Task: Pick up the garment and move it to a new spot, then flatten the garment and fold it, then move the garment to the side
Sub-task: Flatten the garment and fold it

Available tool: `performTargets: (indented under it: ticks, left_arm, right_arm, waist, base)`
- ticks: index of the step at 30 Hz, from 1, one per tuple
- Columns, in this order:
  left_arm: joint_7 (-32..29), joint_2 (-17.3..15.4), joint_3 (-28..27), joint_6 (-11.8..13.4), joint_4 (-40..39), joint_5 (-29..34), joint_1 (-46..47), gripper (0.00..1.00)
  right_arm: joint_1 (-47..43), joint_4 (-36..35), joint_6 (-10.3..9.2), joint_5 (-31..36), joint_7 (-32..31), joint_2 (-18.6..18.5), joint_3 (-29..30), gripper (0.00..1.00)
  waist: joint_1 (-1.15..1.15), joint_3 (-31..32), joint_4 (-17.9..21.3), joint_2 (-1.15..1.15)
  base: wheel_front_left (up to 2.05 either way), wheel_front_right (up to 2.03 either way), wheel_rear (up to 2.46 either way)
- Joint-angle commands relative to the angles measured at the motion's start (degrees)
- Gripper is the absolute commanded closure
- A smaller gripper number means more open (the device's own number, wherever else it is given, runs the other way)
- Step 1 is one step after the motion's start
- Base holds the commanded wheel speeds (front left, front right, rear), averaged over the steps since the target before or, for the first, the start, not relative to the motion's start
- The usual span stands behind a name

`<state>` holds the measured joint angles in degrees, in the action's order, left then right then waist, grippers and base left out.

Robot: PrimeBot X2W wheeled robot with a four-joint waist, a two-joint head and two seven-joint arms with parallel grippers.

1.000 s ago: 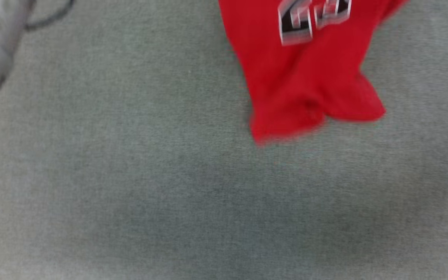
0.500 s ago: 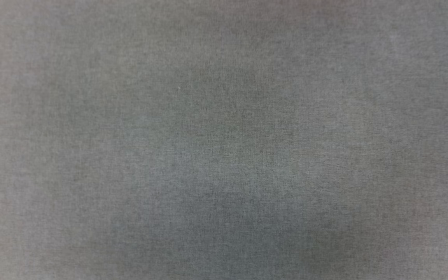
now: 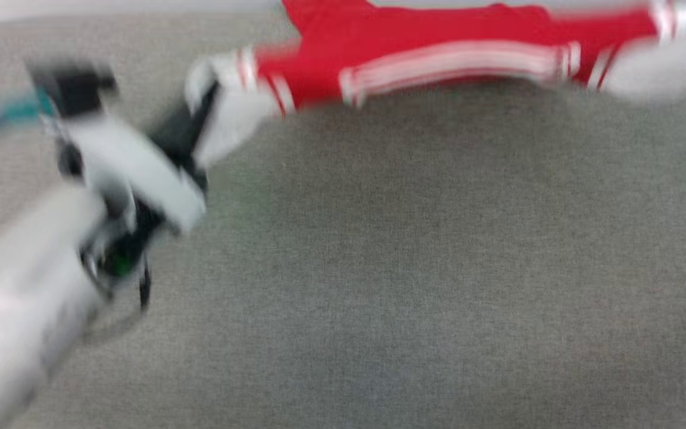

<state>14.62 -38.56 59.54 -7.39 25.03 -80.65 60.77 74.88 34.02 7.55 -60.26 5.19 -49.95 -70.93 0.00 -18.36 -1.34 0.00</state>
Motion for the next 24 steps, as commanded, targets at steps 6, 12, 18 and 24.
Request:
performTargets:
  ticks: [6,12,18,24]
  left_arm:
    - [0.54,-5.41,2.08,-0.11,-7.94,-1.53,-14.02,1.0]
    - [0.63,-9.11,2.5,-0.11,-13.25,-0.95,-23.62,1.0]
    - [0.61,-12.24,4.33,-0.12,-16.83,0.79,-27.93,1.0]
    - [0.51,-16.55,4.93,-0.12,-20.23,1.34,-30.98,1.0]
  right_arm:
    - [-13.99,-11.18,-0.13,-2.46,-0.6,-7.03,0.13,1.0]
    - [-25.93,-20.81,-0.13,-5.01,-4.08,-12.16,2.53,1.0]
    - [-36.39,-29.58,-0.13,-5.29,-8.33,-16.56,6.21,1.0]
    - [-46.8,-36.93,-0.13,-5.55,-12.02,-19.6,10.81,1.0]
  waist:
    - [0.0,3.62,0.15,0.0]
    - [0.0,5.38,0.0,0.0]
    - [0.0,4.96,-0.65,0.0]
    - [0.0,3.8,-0.45,0.0]
  base:
    - [0.0,0.0,0.0]
    - [0.0,0.0,0.0]
    - [0.0,0.0,0.0]
    - [0.0,0.0,0.0]
